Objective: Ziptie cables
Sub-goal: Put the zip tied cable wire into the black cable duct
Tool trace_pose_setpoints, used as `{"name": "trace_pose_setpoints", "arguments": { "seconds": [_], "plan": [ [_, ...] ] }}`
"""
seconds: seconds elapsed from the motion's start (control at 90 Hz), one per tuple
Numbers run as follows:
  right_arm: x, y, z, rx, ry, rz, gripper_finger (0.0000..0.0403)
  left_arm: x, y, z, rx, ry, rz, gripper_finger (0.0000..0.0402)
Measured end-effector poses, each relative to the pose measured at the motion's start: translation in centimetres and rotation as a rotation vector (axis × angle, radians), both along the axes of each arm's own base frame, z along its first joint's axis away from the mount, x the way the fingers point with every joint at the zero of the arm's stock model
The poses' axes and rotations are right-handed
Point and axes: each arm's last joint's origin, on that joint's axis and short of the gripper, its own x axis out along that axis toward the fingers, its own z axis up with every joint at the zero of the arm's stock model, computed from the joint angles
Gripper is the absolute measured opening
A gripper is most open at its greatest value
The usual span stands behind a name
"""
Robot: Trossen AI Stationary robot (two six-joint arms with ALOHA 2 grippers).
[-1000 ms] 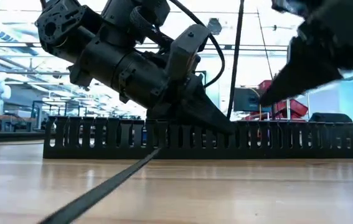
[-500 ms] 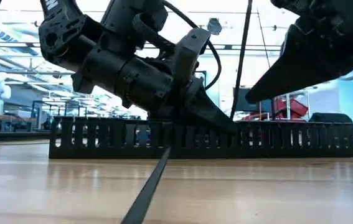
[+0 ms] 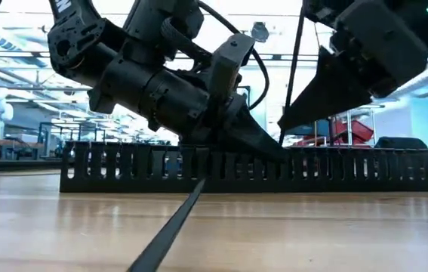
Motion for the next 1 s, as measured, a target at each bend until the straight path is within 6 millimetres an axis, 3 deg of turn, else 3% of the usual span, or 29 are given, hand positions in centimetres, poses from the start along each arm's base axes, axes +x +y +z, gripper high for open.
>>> {"name": "trace_pose_setpoints", "arguments": {
  "seconds": [0.267, 0.533, 1.0],
  "plan": [
    [0.5, -0.7, 0.0, 0.019, 0.003, -0.009, 0.0005, 0.0, 0.0, 0.0, 0.005, -0.005, -0.013, 0.0],
    [1.0, -1.3, -0.1, 0.21, -0.042, -0.114, 0.0001, 0.0, -0.1, 0.0, 0.008, -0.006, -0.016, 0.0],
    [0.1, -1.5, -0.6, 0.245, 0.005, -0.197, 0.0, 0.0, -0.2, -0.1, 0.021, -0.018, -0.028, 0.0]
  ]
}}
